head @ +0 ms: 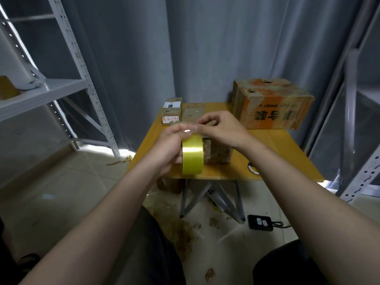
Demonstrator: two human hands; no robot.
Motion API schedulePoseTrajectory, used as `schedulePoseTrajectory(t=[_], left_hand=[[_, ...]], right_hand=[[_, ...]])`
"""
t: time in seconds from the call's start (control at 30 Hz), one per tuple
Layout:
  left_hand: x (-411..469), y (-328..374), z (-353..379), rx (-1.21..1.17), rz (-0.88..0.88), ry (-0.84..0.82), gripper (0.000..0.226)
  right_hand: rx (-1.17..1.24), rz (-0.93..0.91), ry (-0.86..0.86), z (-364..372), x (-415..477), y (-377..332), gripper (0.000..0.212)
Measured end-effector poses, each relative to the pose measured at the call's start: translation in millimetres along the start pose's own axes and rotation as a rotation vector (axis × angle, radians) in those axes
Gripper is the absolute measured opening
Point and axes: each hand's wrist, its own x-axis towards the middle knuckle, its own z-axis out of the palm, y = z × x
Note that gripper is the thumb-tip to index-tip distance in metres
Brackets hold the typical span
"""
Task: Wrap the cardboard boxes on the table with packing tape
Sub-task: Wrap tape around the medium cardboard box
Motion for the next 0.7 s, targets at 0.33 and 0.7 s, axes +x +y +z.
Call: schedulePoseTrajectory(t=[0.33,0.7], left_hand=[[12,17,11,-0.023,0.027,0.054,0.055],[12,27,16,-0.206,-0.148,0.071,0.023]], right_hand=[[0.113,0.007,0.233,-3,-7,-18,0.020],[0.180,-0.189,0.269,-3,-26,-23,0.015]])
